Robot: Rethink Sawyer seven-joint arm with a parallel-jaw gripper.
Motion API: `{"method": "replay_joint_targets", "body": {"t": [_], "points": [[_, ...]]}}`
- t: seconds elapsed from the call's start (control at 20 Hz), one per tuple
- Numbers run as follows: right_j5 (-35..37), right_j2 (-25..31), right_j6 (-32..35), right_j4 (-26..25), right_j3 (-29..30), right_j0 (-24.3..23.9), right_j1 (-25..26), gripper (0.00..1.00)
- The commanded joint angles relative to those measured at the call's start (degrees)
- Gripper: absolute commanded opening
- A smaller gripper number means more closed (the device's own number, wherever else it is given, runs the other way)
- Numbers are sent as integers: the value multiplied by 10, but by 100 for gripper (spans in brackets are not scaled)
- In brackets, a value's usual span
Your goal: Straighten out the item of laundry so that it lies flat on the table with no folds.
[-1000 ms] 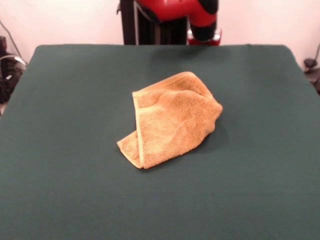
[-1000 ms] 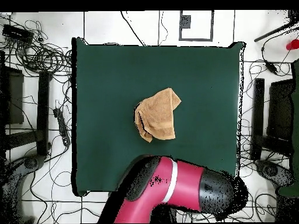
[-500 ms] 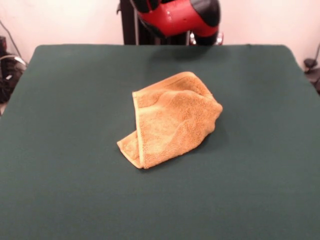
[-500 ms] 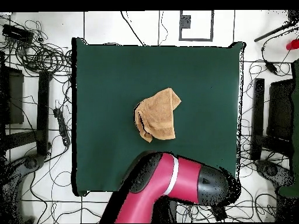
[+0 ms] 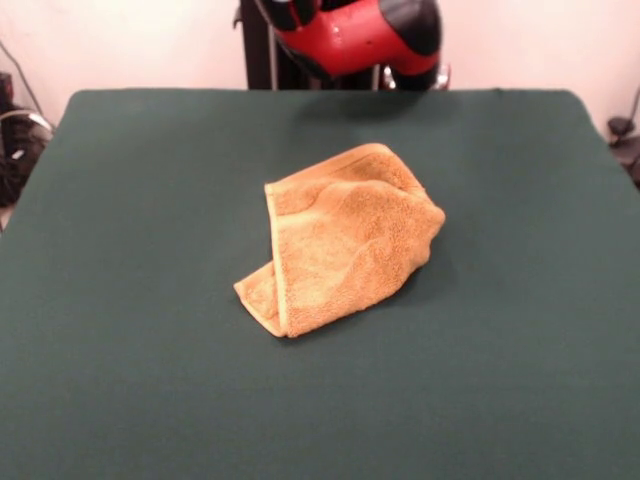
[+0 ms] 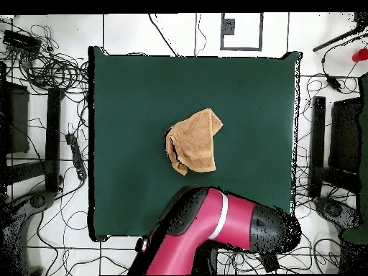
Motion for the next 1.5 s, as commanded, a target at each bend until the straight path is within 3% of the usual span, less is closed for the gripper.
{"method": "replay_joint_targets", "body": {"t": [0.05, 0.3, 0.45, 0.7, 1.0, 1.5], "points": [[-84, 44, 87, 34, -49, 68, -140, 100], [19, 80, 62, 57, 20, 45, -239, 100], [25, 89, 65, 61, 63, 48, -309, 100], [67, 136, 54, 85, 123, 12, -391, 100], [80, 210, 28, 109, 172, -70, -439, 100], [91, 191, 23, 107, 149, -56, -437, 100]]}}
